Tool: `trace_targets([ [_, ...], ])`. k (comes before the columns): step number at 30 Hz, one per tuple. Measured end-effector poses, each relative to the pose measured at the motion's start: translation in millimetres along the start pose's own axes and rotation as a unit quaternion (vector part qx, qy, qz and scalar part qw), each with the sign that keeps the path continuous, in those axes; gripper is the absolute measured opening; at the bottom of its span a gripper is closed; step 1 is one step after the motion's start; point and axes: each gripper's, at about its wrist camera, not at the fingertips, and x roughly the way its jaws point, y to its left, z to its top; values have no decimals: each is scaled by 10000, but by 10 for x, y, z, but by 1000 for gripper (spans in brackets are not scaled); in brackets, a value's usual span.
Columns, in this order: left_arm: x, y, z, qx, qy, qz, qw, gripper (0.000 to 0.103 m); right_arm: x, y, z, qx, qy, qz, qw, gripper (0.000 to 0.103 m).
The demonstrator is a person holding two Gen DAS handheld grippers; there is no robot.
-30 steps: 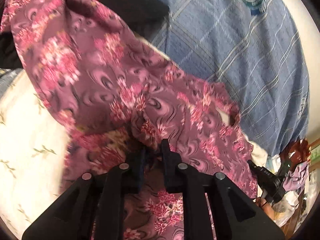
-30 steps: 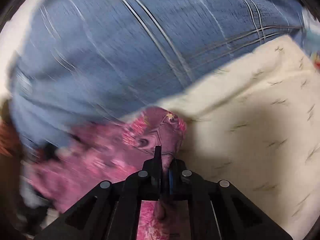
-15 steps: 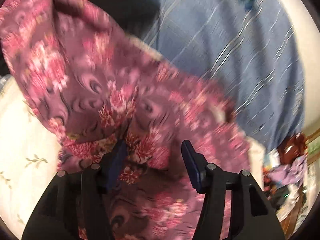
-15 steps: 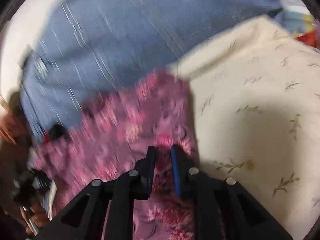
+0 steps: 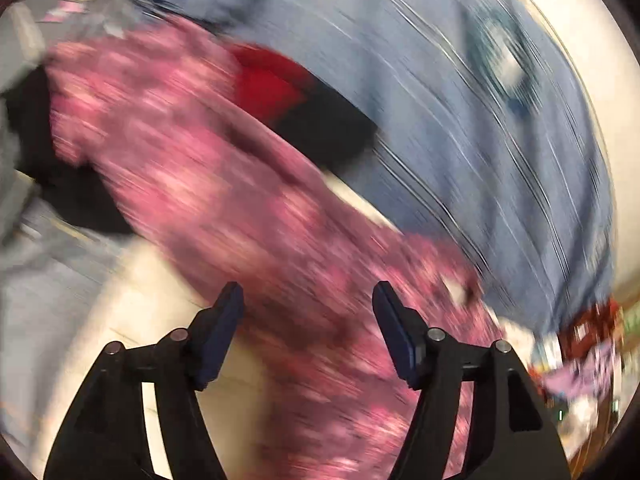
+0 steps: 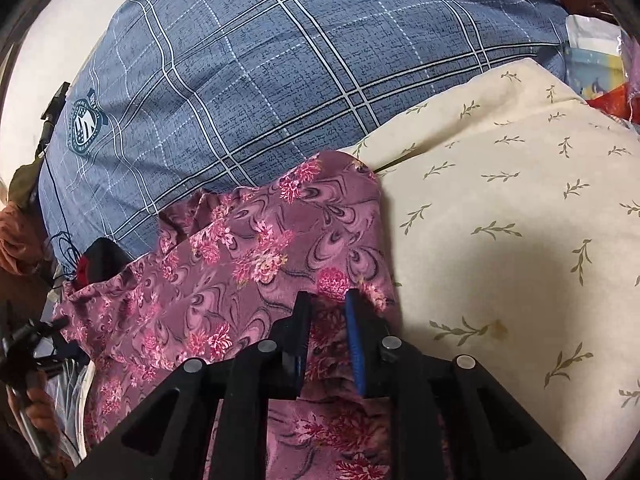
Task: Fold small clothes
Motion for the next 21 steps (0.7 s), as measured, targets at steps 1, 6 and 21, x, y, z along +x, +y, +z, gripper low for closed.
trace_targets([
  [1,-99,241,173,-176,-111,201,9996,66,1,-2,3,0,-1,0,10000,19],
  [6,-367,1114,758,-1209,-439,411,9908,67,-1,-19,3,47,-21,62,10000,19],
  [21,54,1436,1060,-2248,5,-510,9731,7,-20,-68,2,189,-59,216,9996,19],
])
